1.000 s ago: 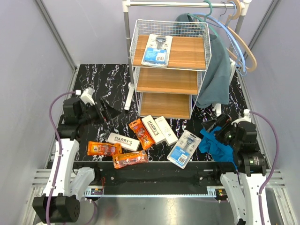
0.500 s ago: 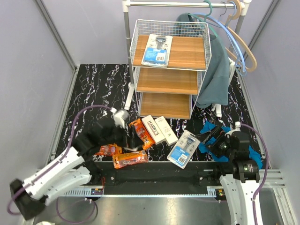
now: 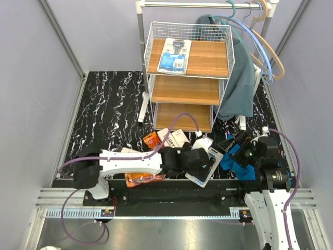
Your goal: Place and organize the shaving razors onto the shelf
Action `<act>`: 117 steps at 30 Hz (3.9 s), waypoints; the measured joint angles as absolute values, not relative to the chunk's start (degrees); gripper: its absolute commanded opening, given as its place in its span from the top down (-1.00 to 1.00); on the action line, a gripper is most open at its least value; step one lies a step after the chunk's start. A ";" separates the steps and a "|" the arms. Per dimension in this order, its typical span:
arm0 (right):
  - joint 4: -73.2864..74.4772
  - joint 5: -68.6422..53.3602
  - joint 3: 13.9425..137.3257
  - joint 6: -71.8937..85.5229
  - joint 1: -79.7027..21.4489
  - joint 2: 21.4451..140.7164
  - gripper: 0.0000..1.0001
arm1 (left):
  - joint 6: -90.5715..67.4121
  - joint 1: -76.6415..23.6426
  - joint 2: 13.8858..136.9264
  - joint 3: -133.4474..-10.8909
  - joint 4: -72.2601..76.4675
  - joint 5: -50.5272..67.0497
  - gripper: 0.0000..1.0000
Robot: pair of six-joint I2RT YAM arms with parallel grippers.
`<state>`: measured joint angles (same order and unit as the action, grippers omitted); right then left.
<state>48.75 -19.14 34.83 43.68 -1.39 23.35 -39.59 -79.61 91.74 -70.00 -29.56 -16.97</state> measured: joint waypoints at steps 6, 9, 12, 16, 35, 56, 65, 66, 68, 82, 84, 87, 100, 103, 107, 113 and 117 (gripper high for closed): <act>47.86 -18.92 36.16 44.12 -1.39 24.14 -1.00 | -34.28 -79.50 101.89 -79.22 -27.38 -17.41 -0.80; 48.07 -18.28 36.16 44.64 -1.39 24.51 -0.99 | -33.08 -79.26 105.67 -82.46 -26.76 -17.15 -0.78; 50.11 -15.49 36.16 46.02 -1.06 23.77 -0.99 | -32.51 -77.84 110.21 -85.56 -25.30 -17.17 -0.74; 52.84 -13.56 35.97 48.07 -1.13 20.86 -0.99 | -31.70 -75.92 113.99 -85.73 -23.29 -16.32 -0.68; 56.05 -13.30 36.34 51.27 -1.23 14.92 -0.99 | -30.37 -72.55 118.26 -79.07 -9.89 -9.26 1.00; 42.59 -31.81 35.66 56.03 -1.23 18.98 -0.86 | -31.38 -73.52 82.96 -66.48 -14.52 -13.89 1.00; 31.48 -39.40 29.52 62.39 -1.23 18.98 -0.58 | -31.46 -74.46 82.81 -66.48 -16.43 -14.20 1.00; 30.50 -40.01 29.30 63.00 -1.23 18.98 -0.55 | -31.51 -74.52 82.81 -66.48 -16.73 -14.22 1.00; 28.23 -40.84 28.75 64.05 -1.23 18.90 -0.46 | -31.55 -74.65 82.81 -66.48 -17.12 -14.24 1.00; 21.47 -44.75 26.22 67.40 -1.37 16.86 -0.57 | -33.67 -74.11 85.25 -76.53 -24.21 -19.18 1.00; 20.82 -44.93 26.22 67.44 -1.39 16.47 -0.58 | -35.33 -73.25 86.85 -79.92 -25.61 -19.70 1.00; 20.18 -45.60 26.22 67.53 -1.39 16.10 -0.58 | -39.20 -71.40 88.77 -83.53 -28.29 -19.99 1.00; 24.80 -47.53 29.28 63.35 -1.39 13.76 -0.45 | -55.70 -64.01 91.22 -87.90 -34.76 -19.84 1.00; 26.06 -47.53 29.36 62.74 -1.39 13.76 -0.42 | -57.49 -63.79 93.12 -90.11 -34.76 -19.73 1.00; 27.31 -47.53 29.65 62.04 -1.39 13.93 -0.37 | -58.48 -63.99 94.67 -91.26 -34.68 -19.77 1.00; 28.62 -47.53 30.30 60.60 -1.39 15.49 -0.32 | -58.81 -64.20 95.53 -91.29 -34.68 -19.79 1.00; 28.67 -47.57 30.30 59.61 -1.39 16.93 -0.26 | -58.78 -64.47 95.83 -91.70 -34.61 -19.79 1.00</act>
